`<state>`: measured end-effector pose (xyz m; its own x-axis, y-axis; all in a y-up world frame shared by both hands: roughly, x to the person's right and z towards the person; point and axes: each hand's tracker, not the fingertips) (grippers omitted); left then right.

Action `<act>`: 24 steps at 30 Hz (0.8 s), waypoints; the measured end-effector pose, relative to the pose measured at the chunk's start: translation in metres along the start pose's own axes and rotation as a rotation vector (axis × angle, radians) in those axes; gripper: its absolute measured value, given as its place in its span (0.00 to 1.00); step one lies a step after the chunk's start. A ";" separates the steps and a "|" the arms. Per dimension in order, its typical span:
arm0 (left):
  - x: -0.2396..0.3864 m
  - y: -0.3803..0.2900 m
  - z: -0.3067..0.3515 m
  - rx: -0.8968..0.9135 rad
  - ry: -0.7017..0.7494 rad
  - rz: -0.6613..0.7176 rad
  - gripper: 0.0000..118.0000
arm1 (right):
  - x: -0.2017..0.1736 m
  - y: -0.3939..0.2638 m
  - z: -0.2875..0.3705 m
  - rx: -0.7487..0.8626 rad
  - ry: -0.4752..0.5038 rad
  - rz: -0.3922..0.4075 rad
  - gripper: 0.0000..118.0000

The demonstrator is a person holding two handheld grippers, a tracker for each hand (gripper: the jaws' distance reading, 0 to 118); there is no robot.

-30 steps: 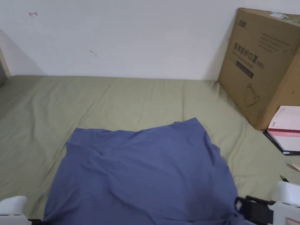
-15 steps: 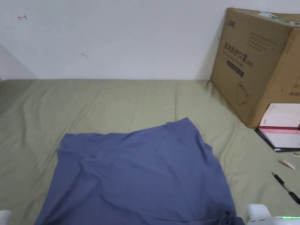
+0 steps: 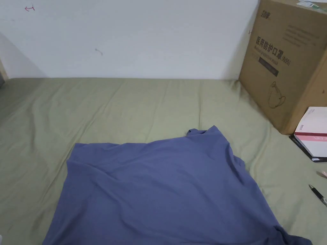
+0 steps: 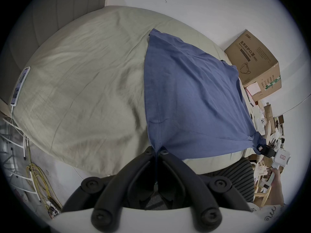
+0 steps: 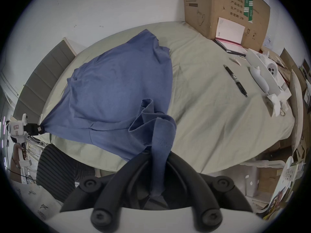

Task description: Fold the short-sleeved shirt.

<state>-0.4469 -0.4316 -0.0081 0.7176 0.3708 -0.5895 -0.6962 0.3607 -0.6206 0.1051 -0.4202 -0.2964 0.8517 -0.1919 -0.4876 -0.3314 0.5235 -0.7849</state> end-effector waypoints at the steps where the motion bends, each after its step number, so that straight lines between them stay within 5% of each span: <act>1: 0.000 0.004 0.002 0.005 -0.013 0.018 0.01 | -0.003 0.007 0.002 0.018 -0.001 0.007 0.04; 6: 0.002 0.058 0.005 0.095 -0.094 0.116 0.01 | -0.020 0.076 -0.001 0.112 0.019 -0.013 0.04; 14: 0.015 0.169 -0.067 0.101 -0.094 0.123 0.01 | -0.022 0.202 -0.101 0.121 -0.019 -0.027 0.04; 21: 0.013 0.208 -0.118 0.055 -0.089 0.148 0.03 | -0.034 0.242 -0.174 0.064 -0.174 0.026 0.04; 23: 0.014 0.206 -0.122 0.063 -0.069 0.101 0.29 | -0.038 0.241 -0.179 0.071 -0.209 0.060 0.07; 24: 0.015 0.204 -0.117 0.100 -0.074 0.078 0.67 | -0.040 0.238 -0.179 0.075 -0.222 0.063 0.25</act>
<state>-0.5757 -0.4527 -0.2044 0.6609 0.4619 -0.5915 -0.7505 0.4104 -0.5180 -0.0808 -0.4369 -0.5321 0.9014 0.0266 -0.4322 -0.3632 0.5901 -0.7210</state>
